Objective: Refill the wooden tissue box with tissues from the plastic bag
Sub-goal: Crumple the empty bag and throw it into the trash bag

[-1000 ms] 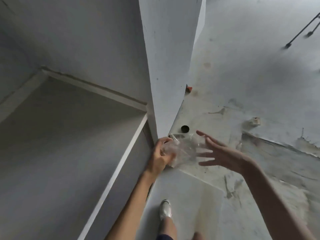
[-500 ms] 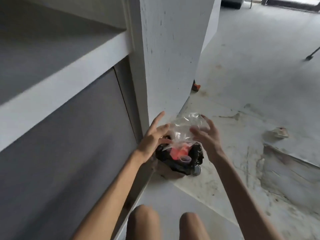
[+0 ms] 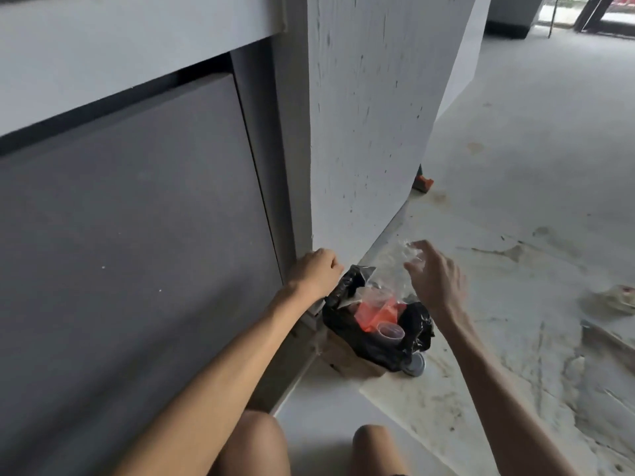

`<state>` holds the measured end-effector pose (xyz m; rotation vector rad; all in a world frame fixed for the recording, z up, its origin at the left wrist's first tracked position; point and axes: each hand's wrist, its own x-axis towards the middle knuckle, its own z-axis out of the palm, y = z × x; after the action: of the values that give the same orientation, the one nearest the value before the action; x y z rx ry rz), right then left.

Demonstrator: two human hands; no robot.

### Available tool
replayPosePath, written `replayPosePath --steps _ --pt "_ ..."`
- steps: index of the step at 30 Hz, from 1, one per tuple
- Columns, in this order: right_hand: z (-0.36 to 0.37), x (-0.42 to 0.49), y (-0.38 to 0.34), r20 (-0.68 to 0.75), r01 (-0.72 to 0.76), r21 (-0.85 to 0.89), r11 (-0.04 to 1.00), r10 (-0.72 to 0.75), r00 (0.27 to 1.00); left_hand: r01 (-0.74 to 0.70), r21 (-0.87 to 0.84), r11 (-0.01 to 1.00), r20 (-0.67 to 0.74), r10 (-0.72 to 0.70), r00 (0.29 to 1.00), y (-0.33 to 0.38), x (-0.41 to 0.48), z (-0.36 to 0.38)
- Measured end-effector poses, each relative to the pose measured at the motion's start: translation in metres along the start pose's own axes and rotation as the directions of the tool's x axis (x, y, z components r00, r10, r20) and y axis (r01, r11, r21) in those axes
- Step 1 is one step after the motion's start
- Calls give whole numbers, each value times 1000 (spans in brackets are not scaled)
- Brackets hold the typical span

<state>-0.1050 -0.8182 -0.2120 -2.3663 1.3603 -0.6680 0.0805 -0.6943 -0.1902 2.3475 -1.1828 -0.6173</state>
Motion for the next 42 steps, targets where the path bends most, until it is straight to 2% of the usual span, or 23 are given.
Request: replayPosePath --steps 3,6,9,14,16,18,20,24,26,28,30,32,37,39,40,41,42 --pt "0 10 6 -149 -38 -26 999 33 988 125 -50 991 18 -124 992 -22 27 38" --pt "17 7 7 -116 52 -32 998 -55 992 217 -78 973 35 -214 976 -40 45 75" --pt "30 0 14 -55 80 -51 996 -82 995 230 -75 970 68 -225 972 -50 53 104" --pt "11 -11 33 -248 1 69 998 16 969 249 -48 967 81 -245 966 -62 64 136" --pt "22 -13 38 -299 65 49 997 -48 953 257 -33 966 63 -254 965 -67 68 141" --pt "54 -16 45 -157 178 -17 984 -178 971 266 -46 963 40 -264 964 -75 70 145" --pt "87 -21 51 99 219 -53 974 -213 972 293 -52 955 33 -292 956 -79 71 148" --pt "118 -27 48 392 131 -160 978 -59 918 333 -88 939 44 -330 943 -82 77 152" --pt "130 -31 47 598 46 -145 988 50 800 333 -121 935 63 -328 943 -81 80 153" --pt "142 -33 47 773 -47 -147 988 144 618 333 -146 931 87 -323 942 -80 83 155" --pt "156 -30 49 822 -134 -179 975 223 524 336 -176 925 96 -324 941 -80 85 157" --pt "168 -24 49 819 -161 -233 959 283 499 346 -210 914 105 -331 938 -80 85 159" --pt "179 -7 34 793 -85 -386 919 378 477 341 -222 913 125 -320 939 -83 84 159" --pt "178 -2 31 820 -109 -376 920 385 423 344 -213 914 132 -322 937 -85 84 157" --pt "179 1 32 832 -140 -335 932 362 421 353 -212 911 141 -329 934 -86 84 156" --pt "175 3 31 817 -179 -272 945 325 476 362 -220 906 148 -336 930 -88 84 155" --pt "172 4 32 767 -210 -202 957 288 573 372 -225 901 157 -343 926 -89 84 154"
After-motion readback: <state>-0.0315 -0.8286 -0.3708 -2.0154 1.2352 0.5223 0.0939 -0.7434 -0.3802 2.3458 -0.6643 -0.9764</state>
